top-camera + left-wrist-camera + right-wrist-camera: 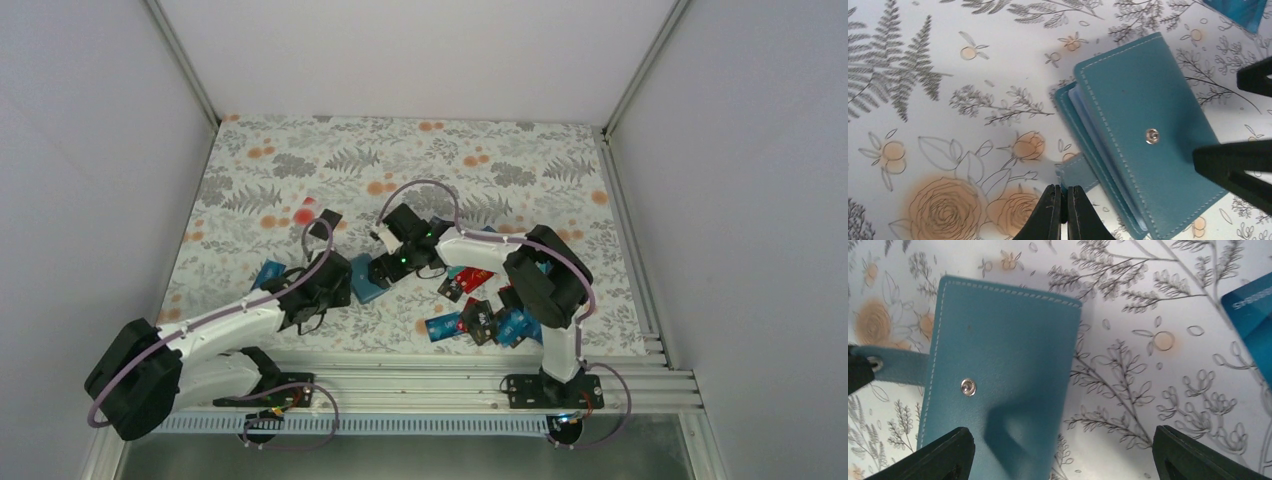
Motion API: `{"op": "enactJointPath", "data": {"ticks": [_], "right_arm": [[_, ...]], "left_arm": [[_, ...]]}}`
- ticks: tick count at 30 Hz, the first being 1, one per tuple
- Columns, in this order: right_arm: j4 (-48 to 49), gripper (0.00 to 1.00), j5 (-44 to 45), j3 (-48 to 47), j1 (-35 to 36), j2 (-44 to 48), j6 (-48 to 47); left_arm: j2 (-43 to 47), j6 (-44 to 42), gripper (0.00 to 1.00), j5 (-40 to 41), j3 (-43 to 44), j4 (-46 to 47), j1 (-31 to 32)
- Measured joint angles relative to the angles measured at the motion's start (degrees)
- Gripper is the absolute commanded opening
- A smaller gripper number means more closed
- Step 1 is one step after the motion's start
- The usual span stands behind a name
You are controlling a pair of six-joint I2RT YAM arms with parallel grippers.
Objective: Put the credit cards into the card holder
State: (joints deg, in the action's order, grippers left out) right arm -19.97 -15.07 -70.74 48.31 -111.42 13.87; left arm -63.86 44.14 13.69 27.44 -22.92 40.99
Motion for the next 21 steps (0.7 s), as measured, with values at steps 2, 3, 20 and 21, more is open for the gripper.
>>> {"op": "enactJointPath", "data": {"ticks": [2,3,20,21], "right_arm": [[-0.59,0.90,2.40,-0.22,1.68,0.11,-0.39],[-0.74,0.90,3.39,-0.28,2.45,0.31,-0.44],[-2.21,0.96,13.75,-5.27,11.98,1.77,4.66],[-2.19,0.96,13.84,-5.27,12.07,1.75,5.20]], "left_arm": [[1.44,1.36,0.02,0.44,-1.31,0.15,0.00],[2.51,1.95,0.02,0.59,-2.14,0.39,0.00],[13.90,3.50,0.02,0.90,-4.44,1.40,0.00],[14.53,3.50,0.02,0.90,-4.44,1.40,0.00]]}}
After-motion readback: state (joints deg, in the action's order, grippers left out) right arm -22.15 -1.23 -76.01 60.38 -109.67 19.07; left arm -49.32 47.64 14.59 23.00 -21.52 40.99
